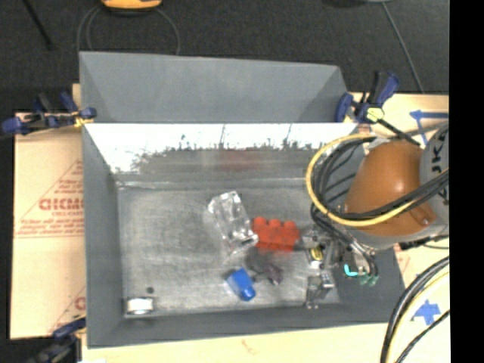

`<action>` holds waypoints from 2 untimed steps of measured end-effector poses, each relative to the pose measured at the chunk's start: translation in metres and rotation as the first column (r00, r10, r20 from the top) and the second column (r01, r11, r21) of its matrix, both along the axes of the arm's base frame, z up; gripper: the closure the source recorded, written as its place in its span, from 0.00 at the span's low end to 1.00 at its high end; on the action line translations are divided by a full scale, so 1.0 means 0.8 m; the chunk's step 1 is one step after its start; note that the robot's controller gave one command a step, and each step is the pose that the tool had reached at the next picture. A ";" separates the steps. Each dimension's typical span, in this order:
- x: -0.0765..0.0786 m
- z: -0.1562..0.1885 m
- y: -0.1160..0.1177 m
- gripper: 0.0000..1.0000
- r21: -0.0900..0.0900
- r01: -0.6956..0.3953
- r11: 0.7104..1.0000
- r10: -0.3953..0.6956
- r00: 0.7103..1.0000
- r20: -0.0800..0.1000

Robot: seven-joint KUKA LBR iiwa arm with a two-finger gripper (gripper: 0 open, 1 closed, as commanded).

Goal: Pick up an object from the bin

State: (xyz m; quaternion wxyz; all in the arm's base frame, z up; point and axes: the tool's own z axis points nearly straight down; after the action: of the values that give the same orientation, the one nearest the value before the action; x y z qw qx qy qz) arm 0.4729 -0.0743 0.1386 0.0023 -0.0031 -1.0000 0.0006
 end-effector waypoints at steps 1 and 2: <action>0.060 -0.033 0.085 0.00 0.001 -0.143 0.990 0.143 0.990 0.010; 0.013 -0.048 0.173 0.00 0.002 -0.479 0.878 0.479 0.878 0.008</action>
Offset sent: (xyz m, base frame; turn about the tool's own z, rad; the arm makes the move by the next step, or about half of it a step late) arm 0.0463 0.0669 -0.0262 -0.1376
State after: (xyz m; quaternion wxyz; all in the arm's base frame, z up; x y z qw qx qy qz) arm 0.4833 0.0639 0.0998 -0.0015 0.2441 -0.9698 -0.0007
